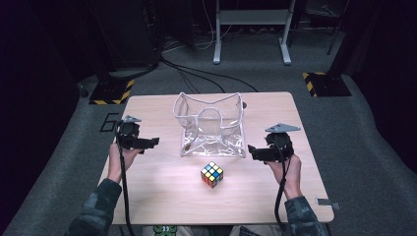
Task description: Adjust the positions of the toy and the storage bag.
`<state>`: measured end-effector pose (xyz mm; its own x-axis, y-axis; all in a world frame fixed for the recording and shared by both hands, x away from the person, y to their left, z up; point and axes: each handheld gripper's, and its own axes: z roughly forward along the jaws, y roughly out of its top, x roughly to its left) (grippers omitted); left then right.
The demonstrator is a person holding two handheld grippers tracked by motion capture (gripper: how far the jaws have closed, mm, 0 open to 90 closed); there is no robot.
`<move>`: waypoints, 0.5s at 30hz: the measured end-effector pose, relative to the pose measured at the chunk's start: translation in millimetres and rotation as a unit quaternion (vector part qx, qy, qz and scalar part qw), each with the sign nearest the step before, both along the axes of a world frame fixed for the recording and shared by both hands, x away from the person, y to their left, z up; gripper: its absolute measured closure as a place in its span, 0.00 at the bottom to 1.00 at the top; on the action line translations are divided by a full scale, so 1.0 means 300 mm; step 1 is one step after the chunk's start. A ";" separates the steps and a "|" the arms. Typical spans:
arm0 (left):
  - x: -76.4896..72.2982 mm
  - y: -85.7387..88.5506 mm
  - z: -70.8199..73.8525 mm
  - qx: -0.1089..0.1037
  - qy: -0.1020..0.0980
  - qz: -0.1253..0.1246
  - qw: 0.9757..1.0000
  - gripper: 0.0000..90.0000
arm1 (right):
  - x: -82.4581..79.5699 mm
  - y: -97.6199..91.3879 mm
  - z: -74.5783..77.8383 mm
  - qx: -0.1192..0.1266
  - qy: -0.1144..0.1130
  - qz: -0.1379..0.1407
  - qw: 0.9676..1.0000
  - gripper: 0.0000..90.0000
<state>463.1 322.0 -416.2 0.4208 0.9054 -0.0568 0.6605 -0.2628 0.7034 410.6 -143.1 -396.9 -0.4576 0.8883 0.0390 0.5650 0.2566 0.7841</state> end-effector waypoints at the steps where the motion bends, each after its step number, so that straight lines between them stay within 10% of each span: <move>1: -0.009 0.002 -0.015 0.000 0.002 -0.001 1.000 0.07 | -0.004 0.001 -0.010 -0.002 0.002 0.000 1.000 0.12; 15: -0.108 0.024 -0.213 0.002 0.023 0.002 1.000 0.08 | -0.049 -0.005 -0.229 -0.015 0.047 -0.015 0.999 0.07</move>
